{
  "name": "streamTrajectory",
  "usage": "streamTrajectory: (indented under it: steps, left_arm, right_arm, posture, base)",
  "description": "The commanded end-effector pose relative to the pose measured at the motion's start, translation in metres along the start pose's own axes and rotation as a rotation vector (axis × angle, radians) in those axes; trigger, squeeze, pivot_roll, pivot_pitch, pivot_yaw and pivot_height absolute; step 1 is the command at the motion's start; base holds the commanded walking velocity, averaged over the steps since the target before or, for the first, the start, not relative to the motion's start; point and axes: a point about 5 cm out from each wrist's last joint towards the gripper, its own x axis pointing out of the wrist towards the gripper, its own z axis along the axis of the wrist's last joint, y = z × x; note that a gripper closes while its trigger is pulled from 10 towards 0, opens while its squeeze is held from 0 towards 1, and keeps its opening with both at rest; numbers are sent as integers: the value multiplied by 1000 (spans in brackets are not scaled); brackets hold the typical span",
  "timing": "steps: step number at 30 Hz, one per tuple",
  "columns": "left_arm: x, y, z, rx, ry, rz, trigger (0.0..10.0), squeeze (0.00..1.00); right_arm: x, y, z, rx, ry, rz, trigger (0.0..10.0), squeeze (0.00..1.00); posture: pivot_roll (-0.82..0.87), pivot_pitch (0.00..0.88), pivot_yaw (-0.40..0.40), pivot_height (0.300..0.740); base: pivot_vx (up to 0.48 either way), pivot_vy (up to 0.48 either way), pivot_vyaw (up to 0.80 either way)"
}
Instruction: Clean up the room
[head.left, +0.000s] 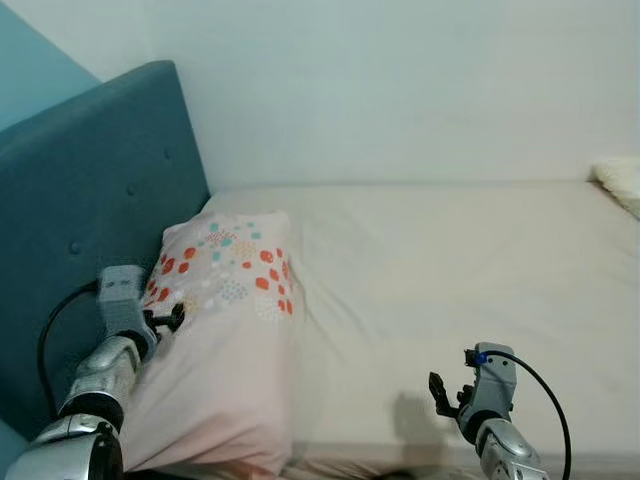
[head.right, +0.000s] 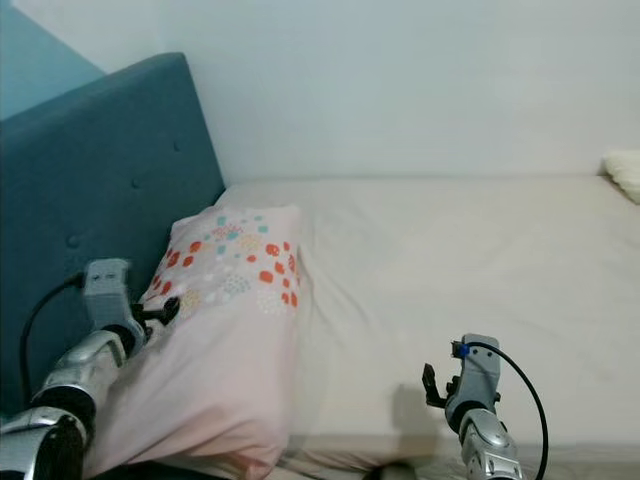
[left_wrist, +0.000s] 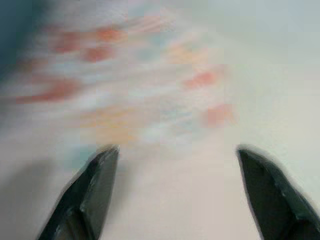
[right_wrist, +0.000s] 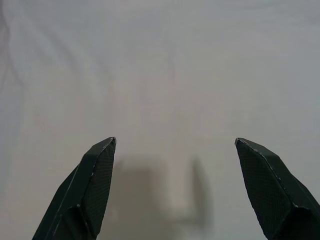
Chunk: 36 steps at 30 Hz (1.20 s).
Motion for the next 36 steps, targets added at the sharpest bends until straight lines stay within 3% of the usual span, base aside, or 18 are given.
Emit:
streamTrajectory:
  steps: [1, 5, 8, 14, 16, 17, 18, 21, 22, 24, 28, 31, 36]
  left_arm:
    - [-4, -10, -26, -135, 58, -125, 10000, 0]
    - [-7, -15, -46, -196, 99, -131, 10000, 0]
    - [-12, -15, -64, -194, 154, -99, 10000, 0]
    - [-22, -7, -79, -196, 172, -46, 10000, 0]
    - [-30, 0, -87, -192, 197, -3, 10000, 0]
    - [-49, 16, -105, -180, 265, 103, 10000, 0]
    - [-49, 16, -105, -180, 265, 103, 10000, 0]
    - [-71, 32, -121, -179, 329, 228, 10000, 0]
    - [-71, 32, -121, -179, 329, 228, 10000, 0]
    - [-92, 43, -138, -161, 406, 317, 10000, 0]
    - [-111, 47, -155, -144, 481, 353, 10000, 0]
    - [-121, 46, -166, -134, 528, 363, 10000, 0]
    - [-121, 52, -162, -170, 513, 427, 10000, 0]
  right_arm:
    - [3, 9, 2, 5, -4, 28, 10000, 0]
    - [4, 11, 0, 12, 6, 32, 10000, 0]
    - [4, 13, -2, 14, 12, 40, 10000, 0]
    - [4, 16, -3, 13, 17, 52, 10000, 0]
    - [4, 17, -3, 12, 18, 55, 10000, 0]
    - [4, 18, -4, 11, 22, 58, 10000, 0]
    - [4, 18, -4, 11, 22, 58, 10000, 0]
    - [4, 18, -6, 10, 34, 55, 10000, 0]
    - [4, 18, -6, 10, 34, 55, 10000, 0]
    - [2, 16, -11, 8, 53, 48, 10000, 0]
    - [0, 12, -17, 6, 72, 39, 10000, 0]
    - [-2, 10, -22, 1, 91, 30, 10000, 0]
    - [-12, 1, -45, -40, 184, -35, 10000, 0]
  posture:
    - [-26, 0, 44, 679]
    - [-24, 0, 41, 694]
    - [-18, 0, 36, 704]
    - [-18, 0, 36, 719]
    - [-18, 0, 36, 723]
    - [-18, 0, 36, 733]
    - [-18, 0, 36, 733]
    - [-16, 0, 36, 740]
    - [-16, 0, 36, 740]
    - [-16, 0, 36, 740]
    - [-22, 0, 35, 740]
    - [-22, 0, 34, 740]
    - [-21, 0, 28, 740]
  base:
    - [0, 0, 0]
    - [0, 0, 0]
    - [-264, 0, 0]
    - [-281, 0, 0]
    - [0, 0, 0]
    - [0, 0, 0]
    - [0, 0, 0]
    - [0, 0, 0]
    - [0, 0, 0]
    - [0, 0, 0]
    - [0, 0, 0]
    - [0, 0, 0]
    - [0, 0, 0]
